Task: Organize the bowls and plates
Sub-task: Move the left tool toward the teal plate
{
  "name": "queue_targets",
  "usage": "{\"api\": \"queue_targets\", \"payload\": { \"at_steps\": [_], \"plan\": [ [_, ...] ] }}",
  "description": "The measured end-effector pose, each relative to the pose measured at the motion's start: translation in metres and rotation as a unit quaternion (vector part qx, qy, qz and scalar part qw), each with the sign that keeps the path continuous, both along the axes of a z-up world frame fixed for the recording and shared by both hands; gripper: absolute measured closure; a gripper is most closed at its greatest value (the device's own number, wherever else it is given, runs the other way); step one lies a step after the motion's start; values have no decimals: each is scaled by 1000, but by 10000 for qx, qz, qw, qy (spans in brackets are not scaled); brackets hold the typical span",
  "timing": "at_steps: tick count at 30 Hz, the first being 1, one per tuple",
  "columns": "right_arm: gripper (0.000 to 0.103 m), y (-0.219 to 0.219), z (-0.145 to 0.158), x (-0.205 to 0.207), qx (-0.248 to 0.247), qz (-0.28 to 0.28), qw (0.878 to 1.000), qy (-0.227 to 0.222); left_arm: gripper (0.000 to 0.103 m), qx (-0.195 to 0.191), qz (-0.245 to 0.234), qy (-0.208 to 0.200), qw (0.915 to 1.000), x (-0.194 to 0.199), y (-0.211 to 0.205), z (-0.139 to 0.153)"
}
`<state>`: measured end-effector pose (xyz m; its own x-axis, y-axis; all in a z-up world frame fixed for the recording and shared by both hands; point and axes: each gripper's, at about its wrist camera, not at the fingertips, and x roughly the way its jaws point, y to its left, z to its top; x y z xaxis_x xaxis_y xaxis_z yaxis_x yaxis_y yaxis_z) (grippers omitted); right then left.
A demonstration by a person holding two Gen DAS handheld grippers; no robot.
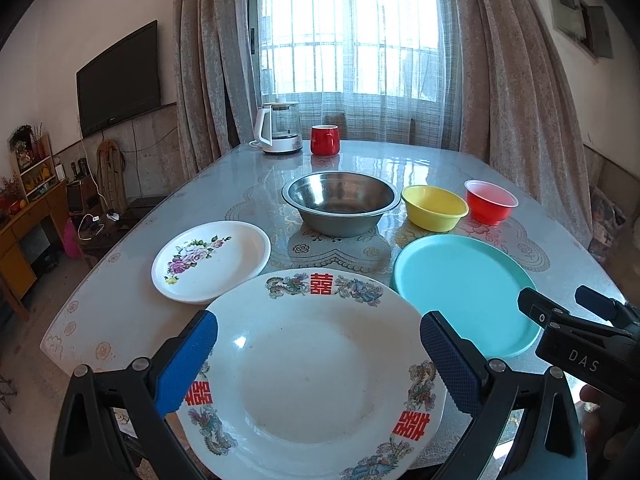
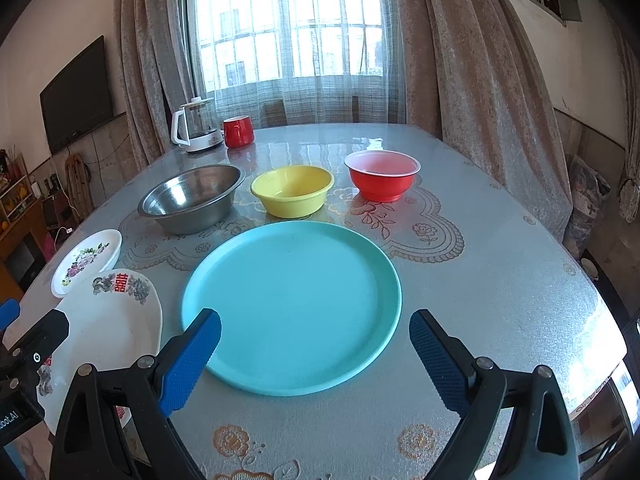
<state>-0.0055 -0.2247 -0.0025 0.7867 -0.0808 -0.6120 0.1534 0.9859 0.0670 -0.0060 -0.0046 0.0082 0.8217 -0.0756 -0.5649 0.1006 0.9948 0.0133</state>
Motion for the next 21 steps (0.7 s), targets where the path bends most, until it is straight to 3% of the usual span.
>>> {"api": "queue_targets", "payload": {
  "at_steps": [8, 13, 17, 21],
  "plan": [
    [6, -6, -12, 14, 92, -46, 9999, 139, 1, 84, -101, 146, 9998, 12, -4, -8],
    [6, -11, -13, 17, -41, -114, 9999, 66, 1, -58, -186, 259, 9995, 21, -6, -9],
    [6, -24, -12, 21, 142, -208, 9997, -39, 1, -216, -441, 424, 9979, 34, -10, -3],
    [6, -42, -12, 21, 247, -468, 9986, -63, 1, -60, -578, 268, 9980, 41, -17, 7]
  ]
}}
